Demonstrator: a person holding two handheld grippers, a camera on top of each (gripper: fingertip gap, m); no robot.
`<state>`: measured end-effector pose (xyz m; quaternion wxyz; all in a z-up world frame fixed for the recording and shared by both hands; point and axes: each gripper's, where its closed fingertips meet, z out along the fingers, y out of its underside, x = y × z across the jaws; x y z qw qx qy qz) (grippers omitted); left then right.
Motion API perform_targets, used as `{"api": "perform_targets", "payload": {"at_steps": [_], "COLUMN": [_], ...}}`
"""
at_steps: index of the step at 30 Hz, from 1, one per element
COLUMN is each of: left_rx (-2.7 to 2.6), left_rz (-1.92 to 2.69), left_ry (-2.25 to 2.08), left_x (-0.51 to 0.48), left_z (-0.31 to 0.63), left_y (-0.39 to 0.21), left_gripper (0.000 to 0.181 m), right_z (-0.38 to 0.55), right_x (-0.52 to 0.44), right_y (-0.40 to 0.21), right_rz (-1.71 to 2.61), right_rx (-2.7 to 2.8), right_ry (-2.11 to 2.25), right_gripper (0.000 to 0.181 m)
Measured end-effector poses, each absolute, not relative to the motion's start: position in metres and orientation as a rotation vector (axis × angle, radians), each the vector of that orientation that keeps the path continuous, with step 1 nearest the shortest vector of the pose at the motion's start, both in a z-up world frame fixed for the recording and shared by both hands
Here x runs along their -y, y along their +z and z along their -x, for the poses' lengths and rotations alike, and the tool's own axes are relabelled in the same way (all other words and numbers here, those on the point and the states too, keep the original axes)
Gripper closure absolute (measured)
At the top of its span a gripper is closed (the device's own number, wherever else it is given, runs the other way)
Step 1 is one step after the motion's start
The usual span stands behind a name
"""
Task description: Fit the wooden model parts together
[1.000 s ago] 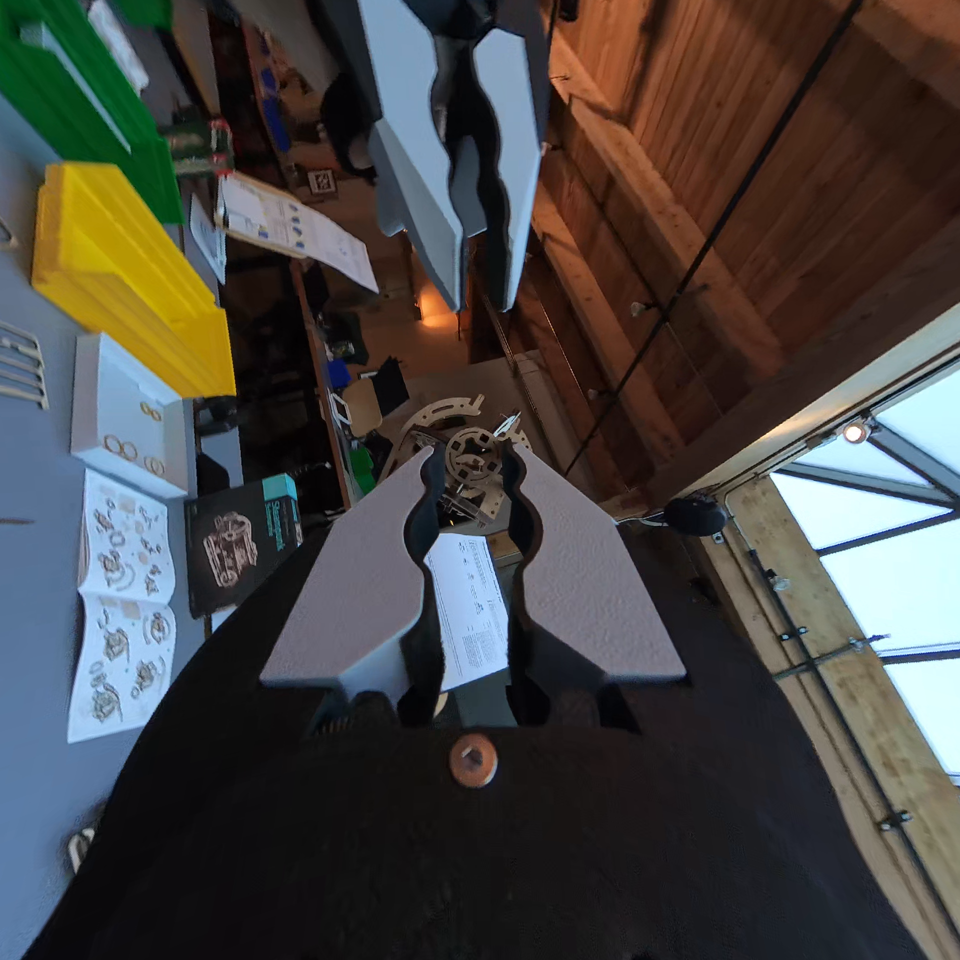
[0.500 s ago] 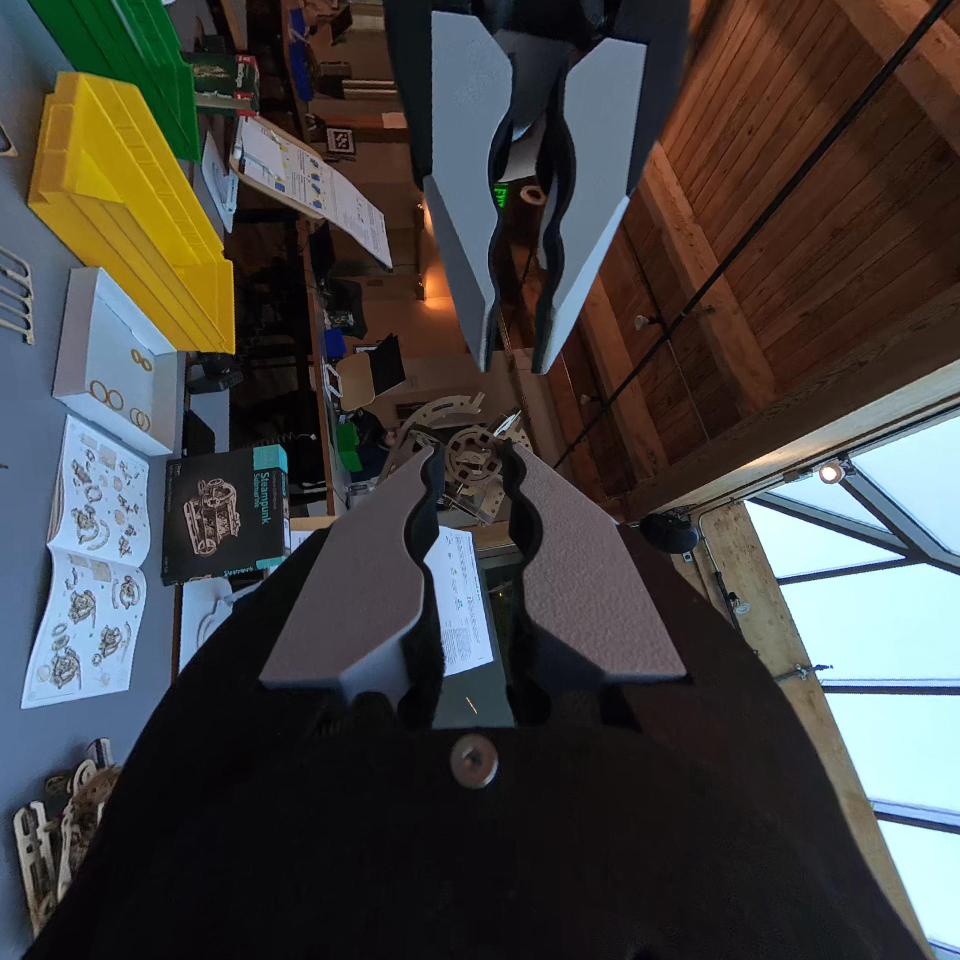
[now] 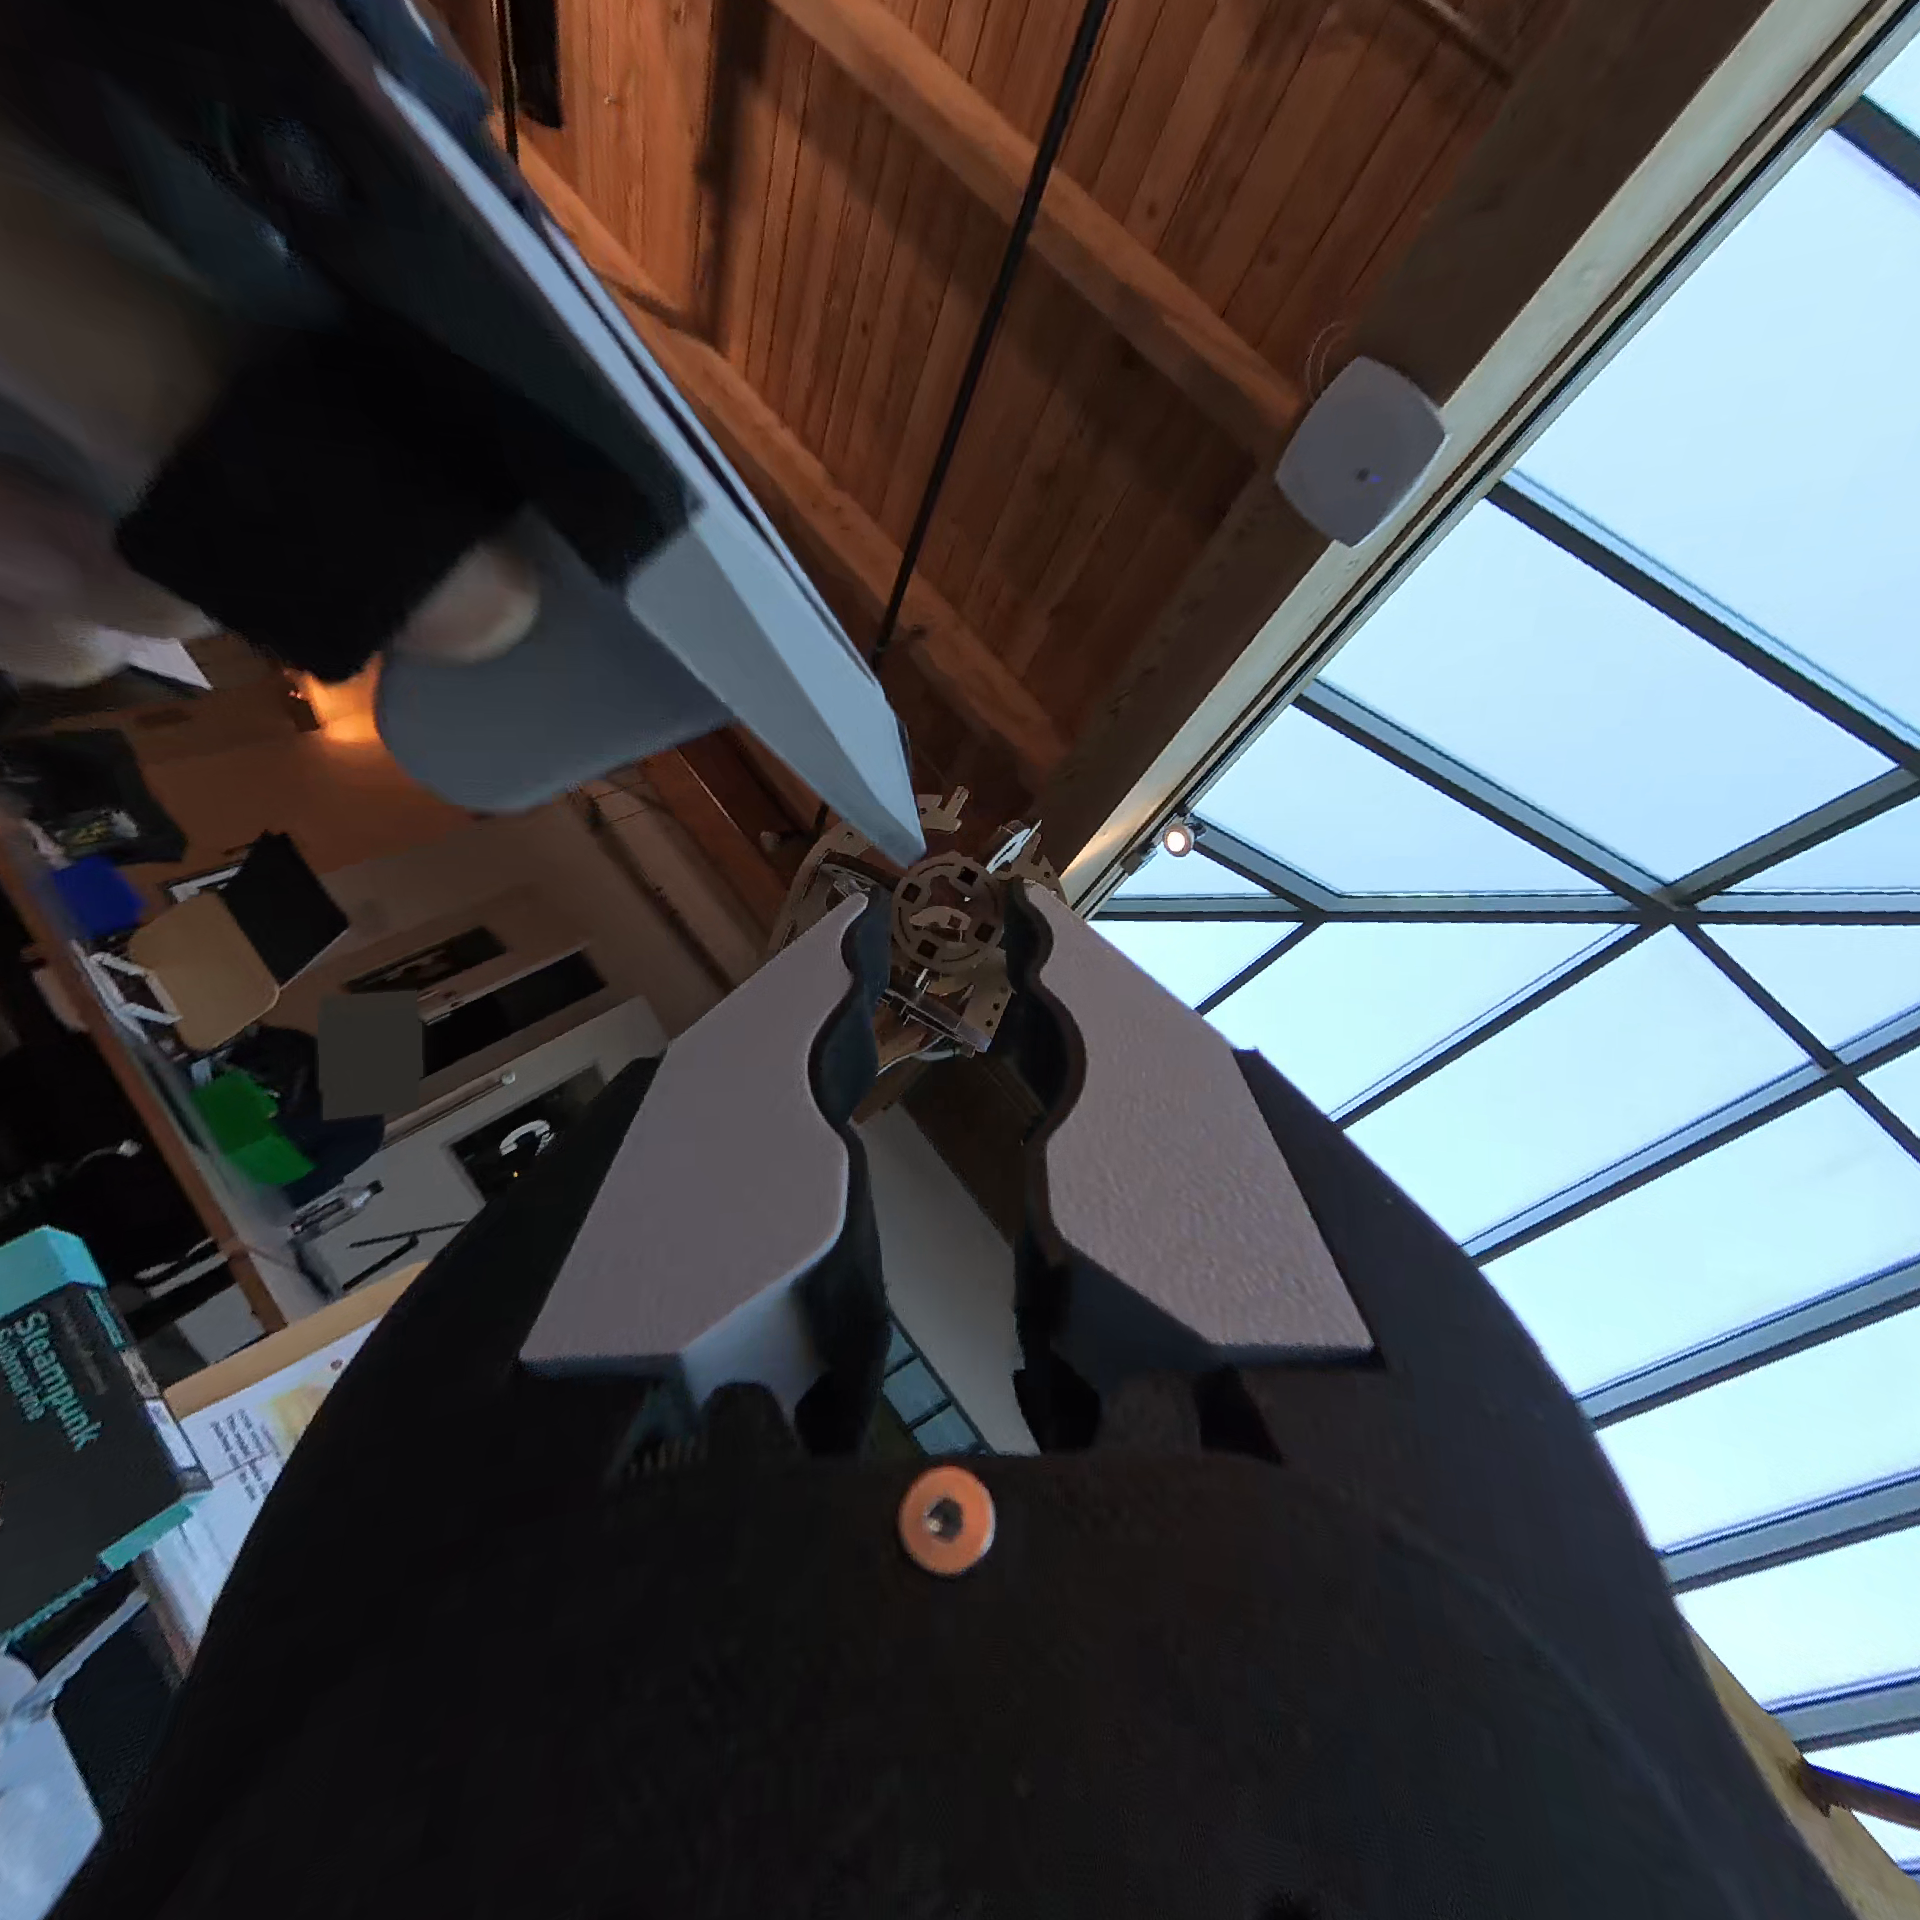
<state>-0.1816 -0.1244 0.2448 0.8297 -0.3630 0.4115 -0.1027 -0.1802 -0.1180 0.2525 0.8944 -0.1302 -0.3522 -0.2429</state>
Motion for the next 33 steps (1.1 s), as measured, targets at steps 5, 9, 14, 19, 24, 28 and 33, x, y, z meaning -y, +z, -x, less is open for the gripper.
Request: {"api": "perform_targets", "payload": {"at_steps": [5,9,14,19,24,28,33], "left_rx": [-0.85,-0.907,-0.985,-1.03,-1.012,-0.953,-0.966], "left_rz": [0.713,0.722,0.717,0.692,0.67,0.66,0.702], "left_ry": [-0.212,-0.256,-0.252,-0.178,-0.028,0.166,0.31], "left_x": [0.125,0.127,0.135,0.142,0.134,0.115,0.081], "left_z": [0.182,0.179,0.181,0.18,0.183,0.19,0.201], "left_y": [0.248,0.242,0.239,0.24,0.243,0.245,0.23], "left_gripper": [0.174,0.176,0.179,0.179,0.18,0.18,0.18], "right_z": [0.184,0.186,0.188,0.188,0.19,0.192,0.191], "right_x": [0.122,0.123,0.133,0.14,0.132,0.123,0.092], "right_y": [0.248,0.245,0.242,0.244,0.247,0.245,0.23], "right_rz": [0.232,0.204,0.144,0.105,0.158,0.228,0.451], "right_rx": [0.711,0.719,0.737,0.73,0.743,0.775,0.864], "right_ry": [-0.494,-0.492,-0.488,-0.482,-0.456,-0.391,-0.269], "right_gripper": [0.162,0.161,0.162,0.162,0.162,0.161,0.161]}}
